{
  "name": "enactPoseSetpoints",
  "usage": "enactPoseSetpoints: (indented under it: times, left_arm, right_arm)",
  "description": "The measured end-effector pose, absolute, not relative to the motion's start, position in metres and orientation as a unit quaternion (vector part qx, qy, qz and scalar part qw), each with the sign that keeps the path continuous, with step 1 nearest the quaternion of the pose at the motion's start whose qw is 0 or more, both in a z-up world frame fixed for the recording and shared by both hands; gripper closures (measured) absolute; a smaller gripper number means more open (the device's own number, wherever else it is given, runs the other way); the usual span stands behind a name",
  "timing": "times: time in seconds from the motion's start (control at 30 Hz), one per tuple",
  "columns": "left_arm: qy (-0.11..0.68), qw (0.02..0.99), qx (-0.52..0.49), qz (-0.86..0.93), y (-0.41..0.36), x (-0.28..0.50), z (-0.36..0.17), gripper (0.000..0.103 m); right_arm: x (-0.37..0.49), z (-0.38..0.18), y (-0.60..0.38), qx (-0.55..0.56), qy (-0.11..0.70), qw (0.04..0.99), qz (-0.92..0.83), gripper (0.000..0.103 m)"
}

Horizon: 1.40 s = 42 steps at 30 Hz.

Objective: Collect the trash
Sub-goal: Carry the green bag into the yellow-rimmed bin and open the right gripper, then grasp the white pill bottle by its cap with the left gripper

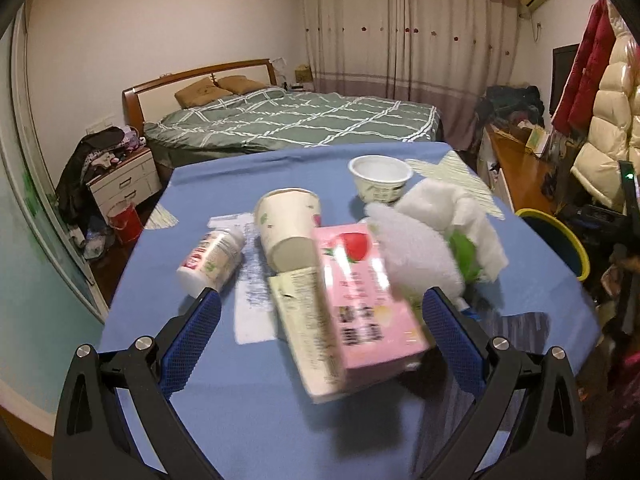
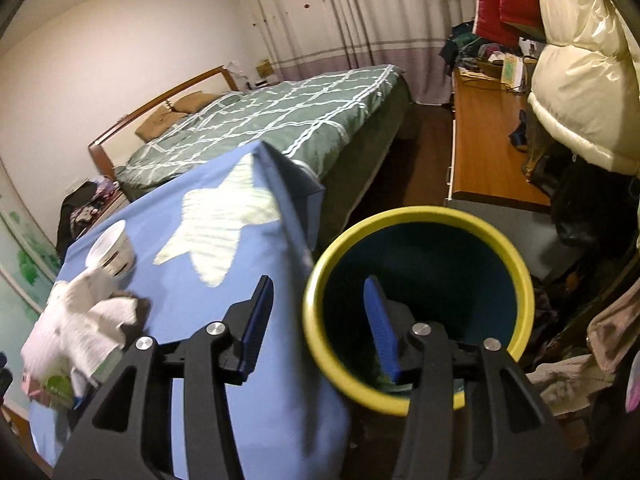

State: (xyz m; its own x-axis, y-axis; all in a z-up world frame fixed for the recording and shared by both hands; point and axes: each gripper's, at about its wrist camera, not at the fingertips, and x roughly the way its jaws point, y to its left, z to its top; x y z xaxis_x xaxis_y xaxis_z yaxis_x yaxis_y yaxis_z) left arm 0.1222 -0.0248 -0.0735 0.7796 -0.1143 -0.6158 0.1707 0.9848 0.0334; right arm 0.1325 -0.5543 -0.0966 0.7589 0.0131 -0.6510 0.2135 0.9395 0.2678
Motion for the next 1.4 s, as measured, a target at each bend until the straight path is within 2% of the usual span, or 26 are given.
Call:
enactPoseSetpoints:
  times: [0.3, 0.5, 0.6, 0.67, 0.8, 0.97, 1.03, 1.07, 1.23, 1.4]
  left_arm:
    - [0.340, 0.938, 0.034, -0.057, 0.045, 0.177, -0.083, 0.006]
    - [0.385, 0.920, 0.039, -0.056, 0.069, 0.223, -0.110, 0.019]
    - [0.400, 0.914, 0.039, -0.058, 0.073, 0.239, -0.122, 0.021]
    - [0.406, 0.911, 0.043, -0.062, 0.073, 0.246, -0.127, 0.026]
    - [0.414, 0.907, 0.050, -0.059, 0.073, 0.259, -0.135, 0.027]
    - [0.427, 0.901, 0.049, -0.059, 0.074, 0.271, -0.144, 0.037]
    - [0.429, 0.899, 0.050, -0.065, 0.074, 0.273, -0.145, 0.048]
    - [0.430, 0.899, 0.048, -0.067, 0.074, 0.274, -0.144, 0.050]
    - [0.425, 0.902, 0.052, -0.056, 0.074, 0.268, -0.136, 0.055]
    - [0.399, 0.914, 0.060, -0.052, 0.067, 0.243, -0.103, 0.056]
  right_arm:
    - [0.124, -0.093, -0.531, 0.165, 0.340, 0.925, -0.037, 0.056]
    - [0.128, -0.101, -0.522, 0.167, 0.353, 0.920, -0.029, 0.055]
    - [0.130, -0.104, -0.519, 0.169, 0.358, 0.918, -0.027, 0.055]
    - [0.131, -0.104, -0.518, 0.170, 0.360, 0.917, -0.025, 0.055]
    - [0.132, -0.104, -0.513, 0.169, 0.360, 0.917, -0.021, 0.055]
    - [0.131, -0.104, -0.513, 0.172, 0.360, 0.917, -0.017, 0.055]
    - [0.130, -0.104, -0.514, 0.173, 0.361, 0.916, -0.016, 0.055]
    - [0.130, -0.104, -0.514, 0.173, 0.360, 0.916, -0.016, 0.055]
    - [0.125, -0.106, -0.520, 0.184, 0.359, 0.915, -0.013, 0.055]
    - [0.117, -0.105, -0.524, 0.187, 0.355, 0.916, -0.011, 0.055]
